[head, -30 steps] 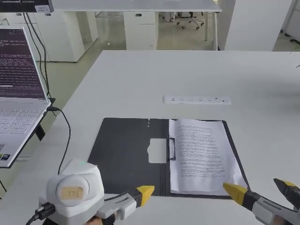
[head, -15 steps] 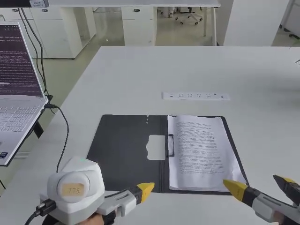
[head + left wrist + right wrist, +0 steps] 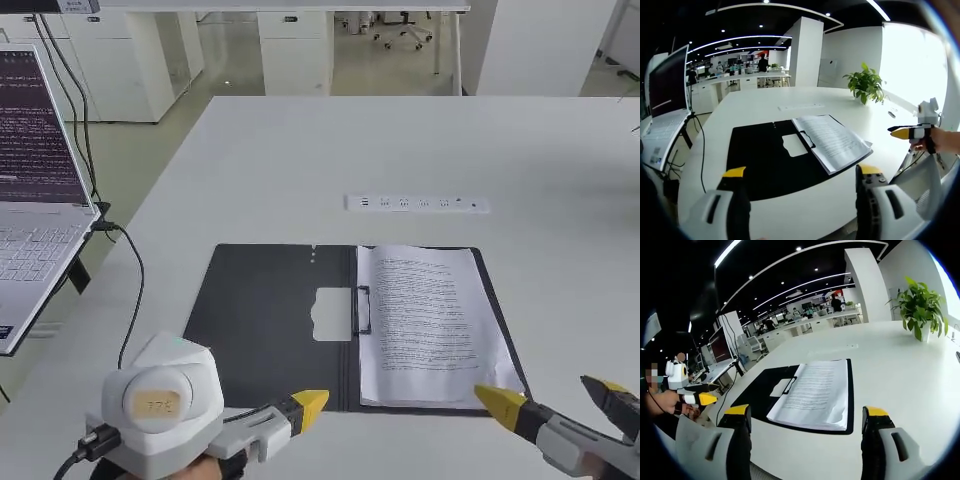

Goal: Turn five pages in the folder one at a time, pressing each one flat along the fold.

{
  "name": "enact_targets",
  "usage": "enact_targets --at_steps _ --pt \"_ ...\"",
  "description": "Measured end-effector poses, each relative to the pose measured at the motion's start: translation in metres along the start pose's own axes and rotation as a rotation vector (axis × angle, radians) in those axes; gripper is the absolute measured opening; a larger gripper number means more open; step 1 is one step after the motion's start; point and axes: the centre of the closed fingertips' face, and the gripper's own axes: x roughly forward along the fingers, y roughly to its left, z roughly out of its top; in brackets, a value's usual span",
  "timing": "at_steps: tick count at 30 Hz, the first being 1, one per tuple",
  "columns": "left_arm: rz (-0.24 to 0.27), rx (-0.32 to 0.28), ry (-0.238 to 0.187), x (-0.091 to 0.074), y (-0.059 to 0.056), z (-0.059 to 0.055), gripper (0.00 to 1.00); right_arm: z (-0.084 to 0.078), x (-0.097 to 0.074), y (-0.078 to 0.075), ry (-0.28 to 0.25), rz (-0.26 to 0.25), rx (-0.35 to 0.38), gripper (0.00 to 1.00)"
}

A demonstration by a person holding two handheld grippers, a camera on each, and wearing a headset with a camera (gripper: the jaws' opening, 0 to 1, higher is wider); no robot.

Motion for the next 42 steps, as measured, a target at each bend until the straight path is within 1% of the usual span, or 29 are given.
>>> enact_targets --at_steps 6,12,17,22,28,34,36,37,39,42 --pt "-0.011 0.011 0.007 0.005 -0.004 0.001 0.87 0.001 0.0 -0.002 -0.004 -0.002 0.007 0.91" --pt "-0.025 0.025 0.01 0.011 -0.006 0.001 0.86 -0.002 0.0 -0.005 0.001 -0.008 0.013 0.91" --pt "-0.04 0.033 0.019 0.02 -0.01 0.0 0.84 -0.004 0.001 -0.005 0.006 -0.008 0.013 0.91" --pt "-0.063 0.048 0.031 0.032 -0.017 -0.001 0.83 -0.006 0.002 -0.007 0.013 -0.012 0.014 0.91" --pt "-0.104 0.075 0.051 0.05 -0.029 -0.001 0.82 -0.006 0.003 -0.012 0.01 -0.021 0.025 0.91" --pt "-0.139 0.099 0.06 0.068 -0.04 -0.001 0.82 -0.006 0.004 -0.016 0.011 -0.03 0.036 0.91" --pt "-0.152 0.098 0.062 0.076 -0.046 -0.001 0.82 -0.006 0.005 -0.017 0.009 -0.032 0.042 0.91" --pt "-0.165 0.108 0.067 0.082 -0.05 -0.002 0.82 -0.007 0.005 -0.017 0.009 -0.032 0.043 0.91" --pt "-0.176 0.116 0.073 0.088 -0.054 -0.003 0.81 -0.007 0.005 -0.017 0.01 -0.033 0.044 0.91" --pt "-0.209 0.137 0.068 0.103 -0.067 -0.001 0.79 -0.007 0.006 -0.017 0.01 -0.032 0.045 0.91"
